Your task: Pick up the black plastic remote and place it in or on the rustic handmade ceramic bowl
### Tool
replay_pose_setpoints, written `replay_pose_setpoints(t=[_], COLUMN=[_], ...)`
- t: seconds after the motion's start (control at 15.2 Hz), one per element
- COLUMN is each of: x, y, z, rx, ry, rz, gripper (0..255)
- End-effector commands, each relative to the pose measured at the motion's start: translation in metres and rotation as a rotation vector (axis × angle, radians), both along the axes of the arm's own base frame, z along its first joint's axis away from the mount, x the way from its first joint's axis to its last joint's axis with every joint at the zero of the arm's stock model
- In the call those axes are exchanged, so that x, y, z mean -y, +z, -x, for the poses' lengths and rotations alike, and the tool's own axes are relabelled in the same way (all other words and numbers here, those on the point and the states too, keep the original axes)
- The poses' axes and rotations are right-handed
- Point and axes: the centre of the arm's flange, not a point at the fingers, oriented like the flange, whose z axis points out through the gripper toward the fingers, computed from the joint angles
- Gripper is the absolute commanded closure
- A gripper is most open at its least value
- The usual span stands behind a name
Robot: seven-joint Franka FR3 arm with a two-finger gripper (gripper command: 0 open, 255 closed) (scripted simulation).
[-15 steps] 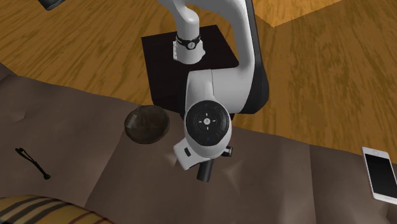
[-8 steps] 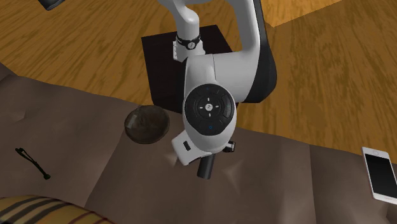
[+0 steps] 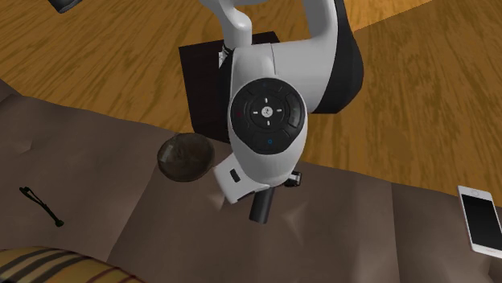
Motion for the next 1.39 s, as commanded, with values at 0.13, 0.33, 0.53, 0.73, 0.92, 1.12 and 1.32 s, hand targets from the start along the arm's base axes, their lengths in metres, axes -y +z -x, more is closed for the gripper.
replay_pose_setpoints(t=[0.13, 0.33, 0.53, 0.73, 0.92, 1.12, 1.32], x=[0.010, 0.039, 0.068, 0.097, 0.126, 0.155, 0.184], y=[0.013, 0.011, 0.009, 0.007, 0.005, 0.003, 0.001], z=[0.010, 0.037, 0.064, 0.091, 0.118, 0.145, 0.172], rx=[0.000, 0.000, 0.000, 0.000, 0.000, 0.000, 0.000], ry=[0.000, 0.000, 0.000, 0.000, 0.000, 0.000, 0.000], rz=[0.000, 0.000, 0.000, 0.000, 0.000, 0.000, 0.000], gripper=[255, 255, 255, 255, 255, 255, 255])
